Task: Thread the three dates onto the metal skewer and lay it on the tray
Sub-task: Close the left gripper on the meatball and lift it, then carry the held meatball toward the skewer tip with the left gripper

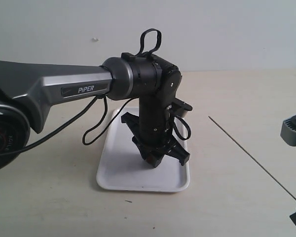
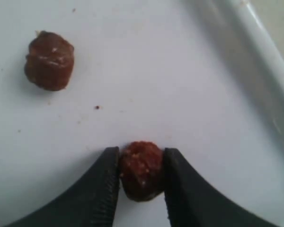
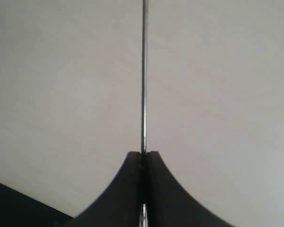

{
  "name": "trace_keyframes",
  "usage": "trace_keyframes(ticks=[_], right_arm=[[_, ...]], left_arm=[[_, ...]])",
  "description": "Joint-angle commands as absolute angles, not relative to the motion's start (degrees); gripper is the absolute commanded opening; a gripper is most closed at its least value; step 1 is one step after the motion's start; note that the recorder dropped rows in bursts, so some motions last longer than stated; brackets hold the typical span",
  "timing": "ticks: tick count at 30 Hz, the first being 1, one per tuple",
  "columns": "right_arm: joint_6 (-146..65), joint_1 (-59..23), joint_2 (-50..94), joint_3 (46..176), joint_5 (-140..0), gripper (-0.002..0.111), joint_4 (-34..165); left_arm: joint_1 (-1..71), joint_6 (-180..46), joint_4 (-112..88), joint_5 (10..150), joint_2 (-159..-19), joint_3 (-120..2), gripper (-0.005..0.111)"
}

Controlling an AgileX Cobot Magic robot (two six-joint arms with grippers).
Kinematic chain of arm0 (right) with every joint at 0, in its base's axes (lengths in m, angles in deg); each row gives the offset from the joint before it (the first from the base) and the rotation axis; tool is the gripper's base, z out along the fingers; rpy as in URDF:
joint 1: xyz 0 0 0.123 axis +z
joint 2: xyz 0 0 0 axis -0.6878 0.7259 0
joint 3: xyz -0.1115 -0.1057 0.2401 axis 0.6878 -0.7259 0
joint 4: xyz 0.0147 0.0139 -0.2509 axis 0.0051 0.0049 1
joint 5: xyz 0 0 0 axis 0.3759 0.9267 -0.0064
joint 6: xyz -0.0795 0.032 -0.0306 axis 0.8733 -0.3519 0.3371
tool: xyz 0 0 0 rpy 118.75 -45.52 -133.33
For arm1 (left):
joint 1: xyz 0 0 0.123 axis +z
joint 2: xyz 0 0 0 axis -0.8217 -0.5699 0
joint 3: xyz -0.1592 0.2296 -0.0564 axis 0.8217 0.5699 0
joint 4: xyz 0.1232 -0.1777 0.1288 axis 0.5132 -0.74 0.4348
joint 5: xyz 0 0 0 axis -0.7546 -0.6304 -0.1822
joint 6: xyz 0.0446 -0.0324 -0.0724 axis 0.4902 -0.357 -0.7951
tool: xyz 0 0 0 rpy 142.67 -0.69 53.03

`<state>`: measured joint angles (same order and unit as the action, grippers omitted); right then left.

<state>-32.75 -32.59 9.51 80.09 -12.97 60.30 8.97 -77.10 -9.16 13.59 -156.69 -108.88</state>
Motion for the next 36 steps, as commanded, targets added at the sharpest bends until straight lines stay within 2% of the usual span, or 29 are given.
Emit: trace_keyframes(ticks=[1, 10, 16, 27, 36], right_arm=[[-32.24, -32.78, 9.22, 79.81, -12.73, 0.000, 60.46], [-32.37, -32.78, 9.22, 79.81, -10.56, 0.000, 60.46], [-32.14, -32.78, 9.22, 79.81, -7.79, 0.000, 60.46], [-25.05, -32.78, 9.22, 79.81, -5.30, 0.000, 55.28], [-21.68, -32.78, 9.22, 79.81, -3.92, 0.000, 51.87]], left_arm=[[9.00, -77.10, -8.04, 12.51, -156.56, -109.22, 0.032], [9.00, -73.65, -1.15, 10.25, -154.71, -109.22, 0.032], [8.89, -45.60, -1.49, 10.25, -154.51, -109.06, 0.032], [8.89, -27.63, -2.39, 10.25, -150.78, -109.06, 0.032], [8.89, -6.58, -13.05, 10.25, -146.24, -109.06, 0.032]])
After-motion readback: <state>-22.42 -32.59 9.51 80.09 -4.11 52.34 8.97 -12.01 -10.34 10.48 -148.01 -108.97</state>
